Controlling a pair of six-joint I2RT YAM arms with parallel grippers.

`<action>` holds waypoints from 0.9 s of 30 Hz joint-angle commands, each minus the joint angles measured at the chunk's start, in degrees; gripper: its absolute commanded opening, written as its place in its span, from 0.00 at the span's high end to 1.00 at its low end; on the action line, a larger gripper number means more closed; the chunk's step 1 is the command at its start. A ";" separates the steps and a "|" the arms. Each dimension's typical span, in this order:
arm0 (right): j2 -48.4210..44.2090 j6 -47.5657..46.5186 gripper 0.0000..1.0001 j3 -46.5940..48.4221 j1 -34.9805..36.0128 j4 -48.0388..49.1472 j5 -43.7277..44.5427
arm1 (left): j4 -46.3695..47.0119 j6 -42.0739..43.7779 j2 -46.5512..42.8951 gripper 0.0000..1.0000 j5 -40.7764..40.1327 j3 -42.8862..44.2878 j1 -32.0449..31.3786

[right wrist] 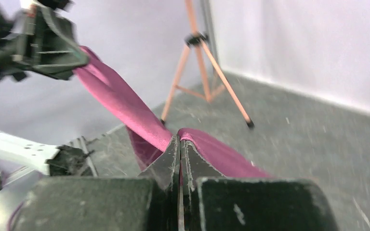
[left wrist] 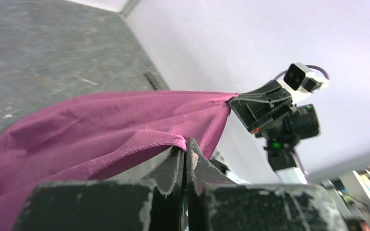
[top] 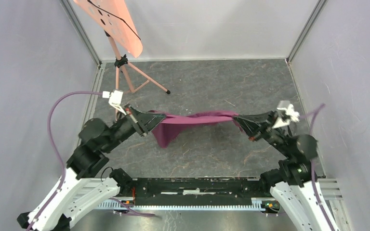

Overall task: Fold the napkin into a case and place the utensils inside
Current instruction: Pick up the crumpled napkin from the center of the board, then flatten out the crumpled napkin at the center of the board.

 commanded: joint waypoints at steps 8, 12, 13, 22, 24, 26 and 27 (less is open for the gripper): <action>0.74 8.74 1.00 5.66 -0.41 -7.51 21.23 | -18.42 0.03 1.79 0.98 -15.41 9.26 0.15; 14.93 14.11 1.00 2.40 -0.40 -12.01 43.30 | -19.49 -4.10 16.15 0.98 -30.02 8.63 0.59; 18.55 13.39 1.00 1.32 -0.45 -8.65 45.21 | -17.60 -3.55 20.51 0.98 -30.31 8.78 1.35; 40.92 -13.14 0.35 10.19 -2.44 -14.99 33.68 | -9.85 6.22 31.92 0.20 -14.14 7.65 8.06; 38.23 -16.87 0.27 9.20 -0.31 -17.71 32.60 | -7.91 7.00 26.67 0.12 -11.47 2.39 8.06; 35.83 -19.41 0.22 7.45 1.26 -18.22 27.05 | -7.48 7.60 23.10 0.09 -7.75 -1.60 8.06; 35.31 -19.32 0.22 7.06 1.59 -18.86 23.62 | -7.66 7.66 22.09 0.08 -5.76 -2.95 8.06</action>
